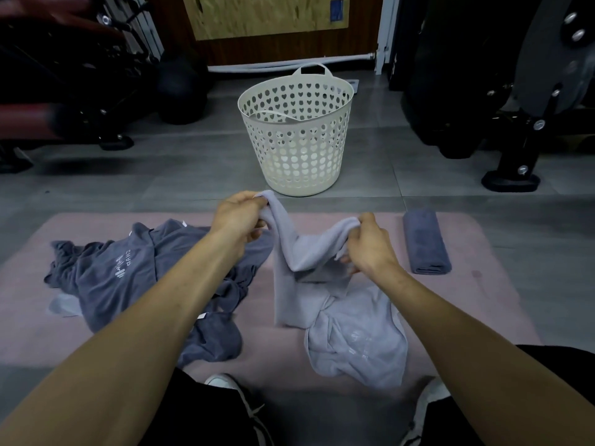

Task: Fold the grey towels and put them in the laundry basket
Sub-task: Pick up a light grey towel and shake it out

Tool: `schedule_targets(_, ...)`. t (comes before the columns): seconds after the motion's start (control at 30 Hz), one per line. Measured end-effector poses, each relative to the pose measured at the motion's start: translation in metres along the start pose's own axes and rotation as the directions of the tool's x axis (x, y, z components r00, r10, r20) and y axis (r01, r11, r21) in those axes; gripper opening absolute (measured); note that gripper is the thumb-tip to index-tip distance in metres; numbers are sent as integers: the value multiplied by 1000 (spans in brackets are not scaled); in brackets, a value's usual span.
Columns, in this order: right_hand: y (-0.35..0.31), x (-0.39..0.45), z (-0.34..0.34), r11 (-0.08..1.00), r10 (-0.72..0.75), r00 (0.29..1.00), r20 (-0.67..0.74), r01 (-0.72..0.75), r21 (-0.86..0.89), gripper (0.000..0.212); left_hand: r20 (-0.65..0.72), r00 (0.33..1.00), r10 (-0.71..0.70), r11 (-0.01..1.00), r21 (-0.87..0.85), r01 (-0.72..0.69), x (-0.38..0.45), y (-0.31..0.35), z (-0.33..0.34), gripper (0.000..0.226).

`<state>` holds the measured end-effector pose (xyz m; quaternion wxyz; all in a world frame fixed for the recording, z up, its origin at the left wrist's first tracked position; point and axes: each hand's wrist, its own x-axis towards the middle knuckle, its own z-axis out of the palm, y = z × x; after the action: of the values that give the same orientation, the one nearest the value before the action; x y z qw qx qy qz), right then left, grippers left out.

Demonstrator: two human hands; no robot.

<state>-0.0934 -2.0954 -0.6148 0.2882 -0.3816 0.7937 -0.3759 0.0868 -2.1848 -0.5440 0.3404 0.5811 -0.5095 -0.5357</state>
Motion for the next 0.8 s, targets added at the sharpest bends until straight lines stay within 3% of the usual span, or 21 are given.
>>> schedule_targets(0.17, -8, 5, -17, 977, -79, 989, -127, 102, 186, 8, 44, 998, 55, 974, 218, -63, 6, -8, 1, 17)
schedule_targets(0.33, -11, 4, -34, 970, -20, 987, -159, 57, 235, 16, -69, 980, 185, 979, 102, -178, 15, -13, 1, 14)
schedule_targets(0.4, -9, 5, -41, 974, 8, 990, -138, 23, 226, 16, -7, 989, 151, 981, 125, -149, 19, -17, 2, 11)
schedule_targets(0.5, -5, 9, -44, 972, 77, 986, -149, -41, 233, 12, 121, 992, 46, 952, 297, -80, 23, -28, 4, 23)
schedule_targets(0.57, -2, 12, -44, 966, 97, 986, -137, -60, 252, 22, 145, 988, 55, 960, 264, -92, 22, -29, 7, 19)
schedule_targets(0.67, 2, 11, -49, 992, 48, 986, -163, -28, 126, 22, 110, 984, 141, 977, 143, -156, 27, -26, 11, 14)
schedule_targets(0.8, 9, 7, -52, 997, -66, 988, -143, 59, -50, 16, 142, 962, 234, 956, 146, -254, 25, -28, 13, 10)
